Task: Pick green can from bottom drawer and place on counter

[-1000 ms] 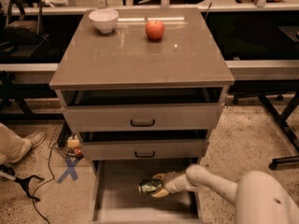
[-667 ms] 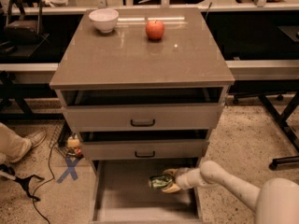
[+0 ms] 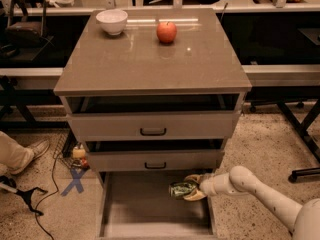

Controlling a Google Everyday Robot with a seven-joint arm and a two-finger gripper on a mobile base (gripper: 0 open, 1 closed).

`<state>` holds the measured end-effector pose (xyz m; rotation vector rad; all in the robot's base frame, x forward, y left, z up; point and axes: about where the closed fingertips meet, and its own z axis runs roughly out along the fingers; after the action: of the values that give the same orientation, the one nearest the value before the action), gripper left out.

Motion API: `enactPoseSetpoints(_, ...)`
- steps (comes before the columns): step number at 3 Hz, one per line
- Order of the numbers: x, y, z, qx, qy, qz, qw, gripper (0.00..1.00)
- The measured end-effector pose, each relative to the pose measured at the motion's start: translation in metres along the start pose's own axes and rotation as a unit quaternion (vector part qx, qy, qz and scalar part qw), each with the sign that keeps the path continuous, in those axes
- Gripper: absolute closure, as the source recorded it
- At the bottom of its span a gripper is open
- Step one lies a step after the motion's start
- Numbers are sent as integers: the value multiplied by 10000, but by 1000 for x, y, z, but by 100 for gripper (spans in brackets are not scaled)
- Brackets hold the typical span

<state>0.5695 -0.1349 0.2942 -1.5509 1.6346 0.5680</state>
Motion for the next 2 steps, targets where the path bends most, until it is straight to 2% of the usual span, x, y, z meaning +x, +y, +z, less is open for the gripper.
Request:
enactPoseSetpoints(1, -25, -6, -37, 237, -93, -183, 9995, 100)
enactPoseSetpoints(2, -79, -1, -125, 579, -137, -556, 9967, 100)
